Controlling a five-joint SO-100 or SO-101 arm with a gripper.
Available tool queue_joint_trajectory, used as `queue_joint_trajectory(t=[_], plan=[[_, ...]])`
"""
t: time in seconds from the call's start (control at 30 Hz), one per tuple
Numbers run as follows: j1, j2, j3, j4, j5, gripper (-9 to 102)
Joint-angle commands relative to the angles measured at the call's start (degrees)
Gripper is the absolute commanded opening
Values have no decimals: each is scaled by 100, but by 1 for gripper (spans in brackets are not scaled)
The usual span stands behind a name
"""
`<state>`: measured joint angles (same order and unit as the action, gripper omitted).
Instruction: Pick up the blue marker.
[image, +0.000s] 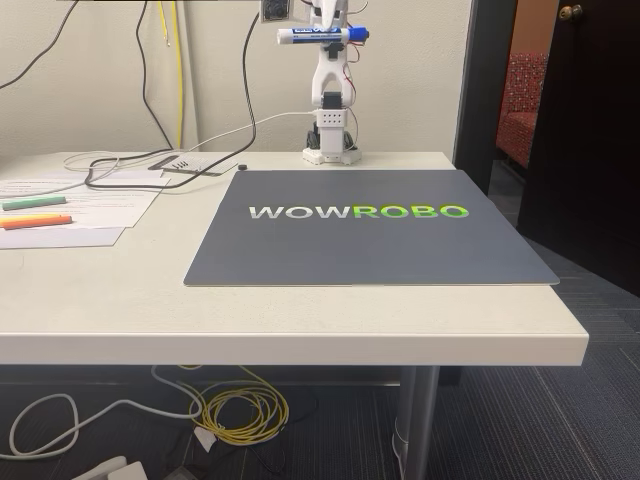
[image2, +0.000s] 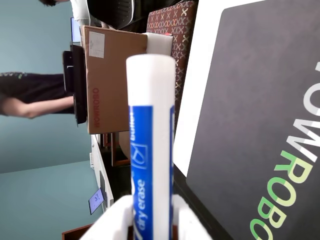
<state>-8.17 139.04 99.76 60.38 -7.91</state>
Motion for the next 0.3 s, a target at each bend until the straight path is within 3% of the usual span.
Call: queue_joint_trajectory(t=[0.0, 0.27], plan=[[0, 123, -18, -105, -18, 0], [0, 97, -18, -114, -9, 0]])
